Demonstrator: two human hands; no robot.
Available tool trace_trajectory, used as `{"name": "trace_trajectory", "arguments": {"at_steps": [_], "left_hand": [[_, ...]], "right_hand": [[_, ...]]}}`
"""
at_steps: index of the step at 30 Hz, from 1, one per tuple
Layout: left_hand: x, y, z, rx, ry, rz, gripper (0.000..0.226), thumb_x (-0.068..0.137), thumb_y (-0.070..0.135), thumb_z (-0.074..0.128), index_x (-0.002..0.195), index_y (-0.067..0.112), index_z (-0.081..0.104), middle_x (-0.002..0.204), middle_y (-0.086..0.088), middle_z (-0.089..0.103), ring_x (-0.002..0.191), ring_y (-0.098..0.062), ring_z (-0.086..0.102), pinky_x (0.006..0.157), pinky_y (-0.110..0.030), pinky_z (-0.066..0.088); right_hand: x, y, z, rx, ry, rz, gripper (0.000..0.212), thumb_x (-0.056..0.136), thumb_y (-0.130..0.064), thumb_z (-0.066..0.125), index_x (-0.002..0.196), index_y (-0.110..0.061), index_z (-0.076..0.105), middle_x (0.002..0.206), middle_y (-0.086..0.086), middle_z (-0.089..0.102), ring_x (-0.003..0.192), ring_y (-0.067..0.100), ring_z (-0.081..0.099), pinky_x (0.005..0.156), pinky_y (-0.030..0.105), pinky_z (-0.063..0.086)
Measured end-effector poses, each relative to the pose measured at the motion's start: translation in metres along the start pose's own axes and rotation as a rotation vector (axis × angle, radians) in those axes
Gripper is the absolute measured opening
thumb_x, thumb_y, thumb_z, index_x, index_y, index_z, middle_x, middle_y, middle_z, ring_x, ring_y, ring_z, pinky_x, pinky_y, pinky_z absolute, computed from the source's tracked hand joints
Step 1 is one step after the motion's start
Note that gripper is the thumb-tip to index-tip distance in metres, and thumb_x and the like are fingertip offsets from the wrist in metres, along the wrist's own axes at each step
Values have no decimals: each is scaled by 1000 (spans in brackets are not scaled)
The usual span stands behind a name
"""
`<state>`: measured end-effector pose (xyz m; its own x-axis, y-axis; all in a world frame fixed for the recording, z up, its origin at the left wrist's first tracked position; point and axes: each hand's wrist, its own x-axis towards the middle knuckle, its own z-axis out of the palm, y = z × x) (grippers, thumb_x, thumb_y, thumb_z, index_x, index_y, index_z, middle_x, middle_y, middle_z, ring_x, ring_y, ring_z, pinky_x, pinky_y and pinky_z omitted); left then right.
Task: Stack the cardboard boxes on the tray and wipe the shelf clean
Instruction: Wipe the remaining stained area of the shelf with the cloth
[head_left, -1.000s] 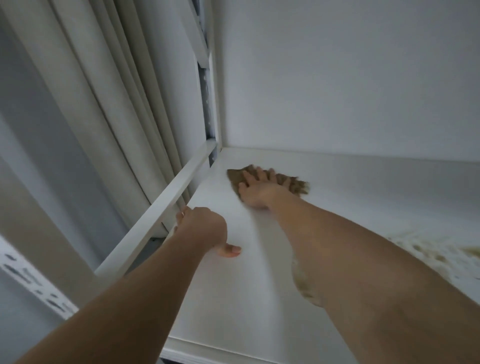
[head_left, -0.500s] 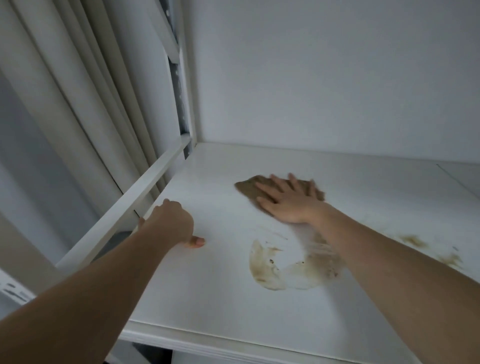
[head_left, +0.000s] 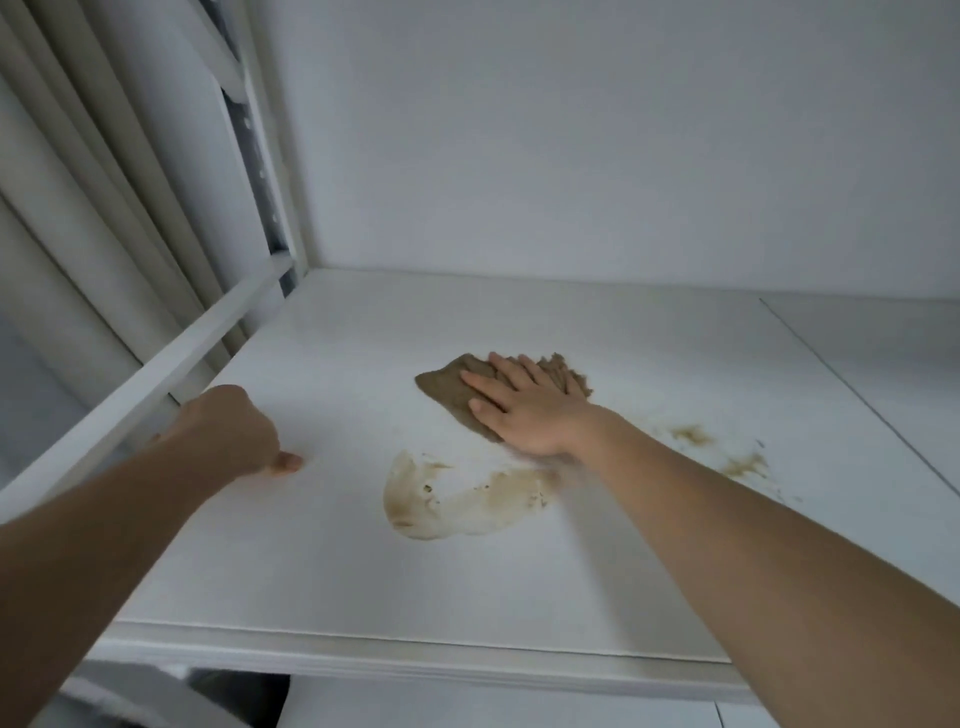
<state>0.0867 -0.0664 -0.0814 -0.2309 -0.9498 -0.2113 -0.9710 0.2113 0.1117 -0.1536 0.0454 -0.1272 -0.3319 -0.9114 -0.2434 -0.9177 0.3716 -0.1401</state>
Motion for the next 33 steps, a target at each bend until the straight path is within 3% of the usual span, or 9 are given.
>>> {"name": "trace_trajectory", "arguments": {"at_steps": [3, 6, 11, 15, 18, 22, 25, 29, 33], "left_hand": [[-9, 3, 1, -138, -22, -26, 76, 81, 38, 71, 138, -3, 40, 138, -16, 42, 128, -32, 43, 103, -34, 38], [-20, 14, 5, -270, 8, -5, 75, 74, 28, 81, 133, -1, 46, 133, -17, 47, 123, -34, 46, 96, -37, 41], [-40, 63, 10, -429, -12, 136, 82, 66, 30, 86, 132, 4, 45, 134, -13, 47, 123, -32, 45, 99, -37, 41], [-65, 106, 16, -325, -54, 264, 96, 61, 41, 86, 137, 8, 37, 139, -11, 40, 131, -27, 36, 109, -40, 34], [-84, 127, 28, -171, -65, 370, 108, 57, 52, 84, 141, 13, 28, 143, -14, 29, 138, -32, 21, 115, -41, 20], [-102, 144, 43, -94, -108, 431, 121, 63, 51, 81, 150, 13, 7, 156, -20, -3, 145, -35, -14, 118, -45, -1], [-110, 159, 52, -99, -108, 466, 121, 65, 48, 81, 150, 12, 2, 156, -22, -9, 144, -35, -18, 118, -45, -3], [-120, 182, 59, -85, -128, 510, 114, 66, 40, 83, 148, 13, 10, 156, -22, -13, 143, -35, -19, 119, -45, -4], [-122, 196, 61, 7, -120, 529, 120, 69, 38, 82, 150, 11, -2, 154, -22, -19, 143, -35, -22, 118, -46, -5]], "right_hand": [[1, 38, -8, 29, 25, 231, 52, 101, -54, 7, 150, -48, -8, 161, -9, -18, 148, 21, -16, 115, 58, -12], [11, 31, -12, 79, -8, 344, 54, 102, -49, 10, 151, -44, -11, 160, -7, -22, 147, 24, -20, 115, 60, -11], [-7, 22, -4, 54, 3, 87, 54, 99, -59, 13, 149, -51, -4, 160, -15, -19, 147, 18, -19, 115, 56, -13], [-37, 56, -4, 20, -46, 23, 56, 96, -66, 16, 148, -54, -2, 159, -20, -17, 147, 13, -18, 116, 49, -14], [-46, 97, -7, 23, -12, 197, 56, 97, -65, 12, 149, -52, -4, 160, -16, -17, 148, 17, -16, 117, 52, -11], [-30, 103, -13, 62, 2, 409, 56, 99, -57, 10, 151, -46, -7, 160, -8, -20, 148, 25, -18, 114, 61, -11], [-26, 83, -10, 79, 6, 298, 55, 99, -57, 11, 150, -48, -7, 160, -12, -20, 147, 25, -19, 112, 63, -14], [-50, 86, 2, 68, 23, 74, 53, 98, -62, 14, 148, -54, -1, 159, -20, -16, 147, 14, -17, 116, 54, -13], [-75, 130, -2, 81, 14, 141, 54, 98, -63, 16, 148, -54, 0, 159, -20, -15, 148, 13, -16, 117, 51, -10]]}}
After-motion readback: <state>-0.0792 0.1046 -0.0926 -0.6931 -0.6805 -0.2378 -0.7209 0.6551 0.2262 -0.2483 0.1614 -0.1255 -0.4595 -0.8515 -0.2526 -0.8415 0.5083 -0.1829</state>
